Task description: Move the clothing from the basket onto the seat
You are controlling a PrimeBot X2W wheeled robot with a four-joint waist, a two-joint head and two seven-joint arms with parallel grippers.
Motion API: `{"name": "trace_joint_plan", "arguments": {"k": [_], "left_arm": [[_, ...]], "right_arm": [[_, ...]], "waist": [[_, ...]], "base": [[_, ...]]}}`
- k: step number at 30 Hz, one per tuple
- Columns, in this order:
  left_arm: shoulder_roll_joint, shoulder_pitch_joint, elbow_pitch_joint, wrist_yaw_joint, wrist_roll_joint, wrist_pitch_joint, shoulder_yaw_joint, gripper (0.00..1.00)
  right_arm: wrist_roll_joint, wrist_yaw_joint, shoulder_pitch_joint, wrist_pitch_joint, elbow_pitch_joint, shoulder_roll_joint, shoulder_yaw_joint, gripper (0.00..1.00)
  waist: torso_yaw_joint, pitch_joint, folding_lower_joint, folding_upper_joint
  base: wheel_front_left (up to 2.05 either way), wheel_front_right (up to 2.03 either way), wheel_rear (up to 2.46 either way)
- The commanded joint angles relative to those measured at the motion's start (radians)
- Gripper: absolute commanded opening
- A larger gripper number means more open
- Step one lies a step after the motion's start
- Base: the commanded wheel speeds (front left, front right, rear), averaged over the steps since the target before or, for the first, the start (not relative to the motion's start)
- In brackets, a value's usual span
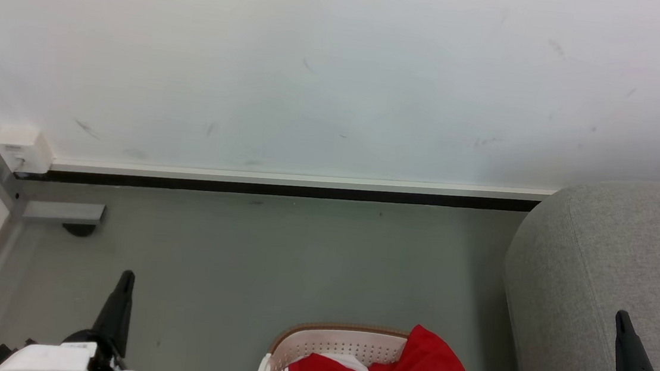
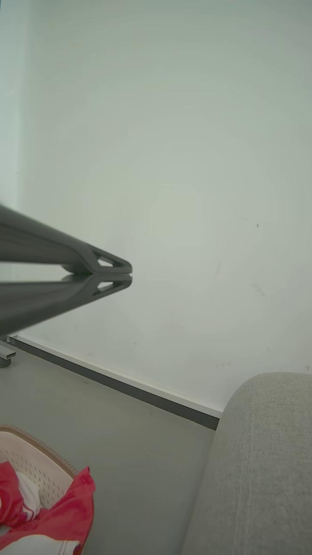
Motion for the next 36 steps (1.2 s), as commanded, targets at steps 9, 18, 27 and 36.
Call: {"name": "trace_joint_plan", "arguments": {"k": [9, 18, 27, 36], "left_arm": [[0.007, -0.007, 0.000, -0.004, -0.014, 0.005, 0.001, 0.00], [0.007, -0.007, 0.000, -0.004, -0.014, 0.005, 0.001, 0.00], [0.007, -0.007, 0.000, -0.004, -0.014, 0.004, 0.001, 0.00], [0.007, -0.007, 0.000, -0.004, -0.014, 0.004, 0.001, 0.00]], "right_arm": [[-0.007, -0.002, -0.006, 0.004, -0.004, -0.001, -0.003, 0.00], [-0.007, -0.002, -0.006, 0.004, -0.004, -0.001, -0.003, 0.00], [-0.007, -0.002, -0.006, 0.004, -0.004, -0.001, -0.003, 0.00], [-0.007, -0.002, -0.006, 0.004, -0.004, -0.001, -0.003, 0.00]], "waist": [[0.000, 0.000, 0.0000, -0.0001], [0.000, 0.000, 0.0000, -0.0001], [0.000, 0.000, 0.0000, -0.0001], [0.000, 0.000, 0.0000, -0.0001]], "base": [[0.00, 0.00, 0.00], [0.00, 0.00, 0.00], [0.00, 0.00, 0.00], [0.00, 0.00, 0.00]]}}
